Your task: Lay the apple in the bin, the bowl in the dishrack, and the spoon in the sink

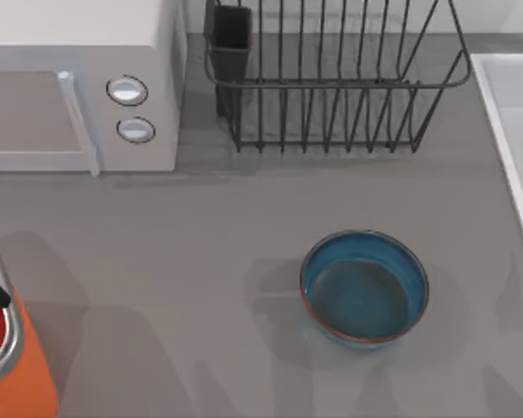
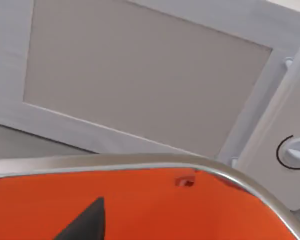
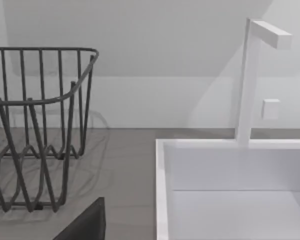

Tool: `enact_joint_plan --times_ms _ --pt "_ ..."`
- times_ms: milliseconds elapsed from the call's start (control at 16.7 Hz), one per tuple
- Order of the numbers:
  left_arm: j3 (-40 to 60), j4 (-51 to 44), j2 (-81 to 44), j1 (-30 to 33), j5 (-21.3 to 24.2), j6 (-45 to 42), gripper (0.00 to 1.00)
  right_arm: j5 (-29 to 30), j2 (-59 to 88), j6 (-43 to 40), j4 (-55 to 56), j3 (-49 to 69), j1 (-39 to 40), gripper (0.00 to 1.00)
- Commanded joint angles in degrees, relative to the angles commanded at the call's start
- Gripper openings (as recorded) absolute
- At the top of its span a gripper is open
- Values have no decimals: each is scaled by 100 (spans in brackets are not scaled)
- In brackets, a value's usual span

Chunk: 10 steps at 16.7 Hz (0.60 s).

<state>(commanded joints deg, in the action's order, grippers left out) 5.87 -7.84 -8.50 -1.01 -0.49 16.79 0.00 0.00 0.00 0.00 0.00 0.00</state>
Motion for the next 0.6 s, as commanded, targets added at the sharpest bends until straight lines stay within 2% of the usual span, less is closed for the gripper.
enact_joint_plan --times_ms 120,300,600 --pt "-260 348 378 44 18 -791 100 0 0 0 0 0 0 100" --pt "-517 690 750 89 41 -1499 100 0 0 0 0 0 0 100" --pt "-588 784 850 101 49 -1679 100 0 0 0 0 0 0 100"
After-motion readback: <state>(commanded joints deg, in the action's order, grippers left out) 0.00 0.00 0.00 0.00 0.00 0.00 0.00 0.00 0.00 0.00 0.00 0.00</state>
